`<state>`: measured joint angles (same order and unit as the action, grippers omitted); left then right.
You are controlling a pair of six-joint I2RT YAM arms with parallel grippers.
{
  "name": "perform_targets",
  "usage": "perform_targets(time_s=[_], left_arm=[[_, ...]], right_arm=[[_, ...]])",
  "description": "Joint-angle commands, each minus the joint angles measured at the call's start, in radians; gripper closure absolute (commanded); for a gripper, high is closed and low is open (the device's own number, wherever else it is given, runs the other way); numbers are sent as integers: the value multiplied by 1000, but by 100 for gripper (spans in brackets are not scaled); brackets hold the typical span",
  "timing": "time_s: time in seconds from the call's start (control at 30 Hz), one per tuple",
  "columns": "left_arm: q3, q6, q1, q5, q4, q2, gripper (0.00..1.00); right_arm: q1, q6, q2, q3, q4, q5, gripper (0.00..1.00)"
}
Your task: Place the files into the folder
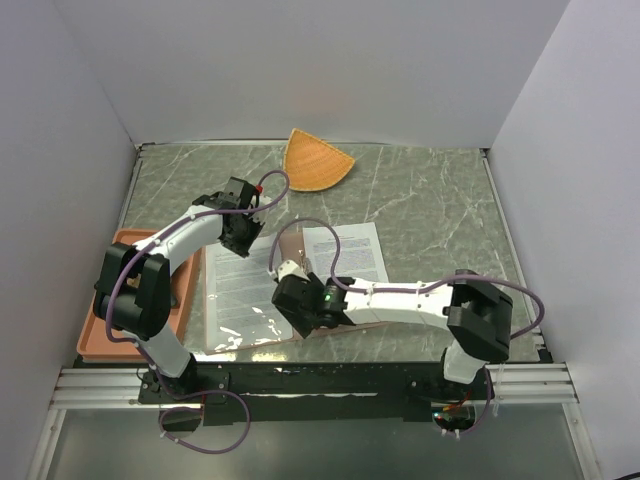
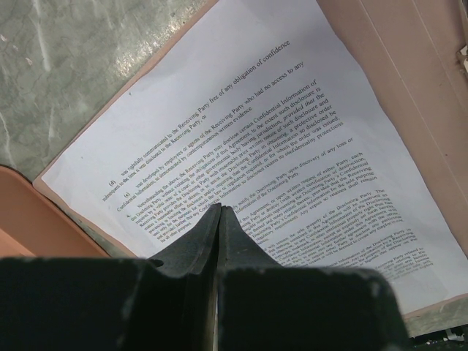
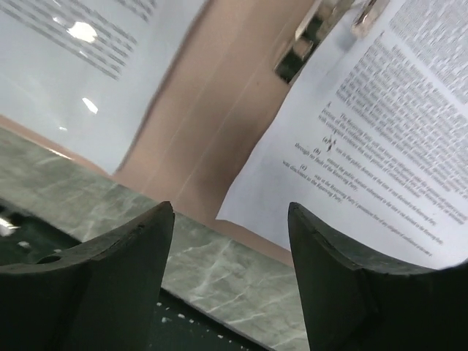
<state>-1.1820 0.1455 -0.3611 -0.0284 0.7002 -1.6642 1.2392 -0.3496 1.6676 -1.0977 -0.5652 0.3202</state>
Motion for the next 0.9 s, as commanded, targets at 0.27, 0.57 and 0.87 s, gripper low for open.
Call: perform_targets(time_s=[0.27,0.57,0.87], left_arm=[[-93,5,4,-48,42,34,93],[-205,-40,-64,-151,64,-100,93],[-288,-80,-165,-123,51,-262,94]], right_arm=[[-498,-92,-244,4,41,7,27],[-868,-183,-79,27,122,-193,23],[-939,-265,-17,81,215,-355,25]])
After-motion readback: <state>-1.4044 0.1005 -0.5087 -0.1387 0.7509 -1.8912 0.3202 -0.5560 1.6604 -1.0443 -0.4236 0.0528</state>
